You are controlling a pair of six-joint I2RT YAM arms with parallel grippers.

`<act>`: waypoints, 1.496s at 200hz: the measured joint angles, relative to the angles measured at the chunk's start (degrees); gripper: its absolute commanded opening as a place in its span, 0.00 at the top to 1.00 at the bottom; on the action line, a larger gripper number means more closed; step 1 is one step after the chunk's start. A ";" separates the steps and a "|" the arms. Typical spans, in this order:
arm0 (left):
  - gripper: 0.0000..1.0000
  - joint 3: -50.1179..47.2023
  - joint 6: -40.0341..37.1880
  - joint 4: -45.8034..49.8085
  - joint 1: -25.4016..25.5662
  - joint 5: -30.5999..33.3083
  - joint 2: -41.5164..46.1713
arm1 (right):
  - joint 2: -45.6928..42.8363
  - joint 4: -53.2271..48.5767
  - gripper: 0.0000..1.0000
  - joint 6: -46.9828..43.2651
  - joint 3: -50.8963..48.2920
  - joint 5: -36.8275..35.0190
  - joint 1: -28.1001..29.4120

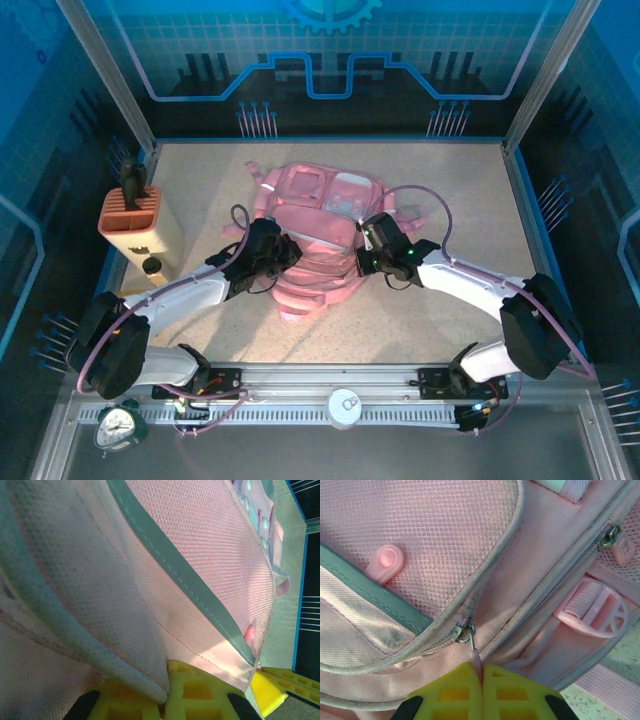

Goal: Pack the student bag
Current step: Zip the student bag at the center of the table, then reset both arms

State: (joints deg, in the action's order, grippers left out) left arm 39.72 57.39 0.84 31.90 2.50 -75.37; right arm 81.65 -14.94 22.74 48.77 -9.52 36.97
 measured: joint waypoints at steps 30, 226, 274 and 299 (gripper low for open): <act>0.52 0.33 -3.50 2.80 -0.39 0.20 0.50 | -2.16 -0.98 0.64 -0.48 0.04 0.07 -1.57; 0.01 -21.57 -53.13 -24.24 -25.59 26.86 7.39 | -4.15 38.88 0.00 -19.15 -25.03 -17.44 -24.81; 0.01 -22.82 -58.16 -45.00 -26.16 16.81 -2.29 | 4.76 62.49 0.00 -23.04 -27.91 -8.37 -28.96; 0.01 -22.95 -60.15 -53.59 -26.16 11.04 -7.87 | 6.78 65.40 0.00 -23.21 -29.51 -4.24 -30.45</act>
State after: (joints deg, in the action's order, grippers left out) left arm 16.78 -2.76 -52.75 5.74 13.54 -83.24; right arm 88.42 50.46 -0.47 19.27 -13.76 6.52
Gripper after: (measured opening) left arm 0.992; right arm 0.996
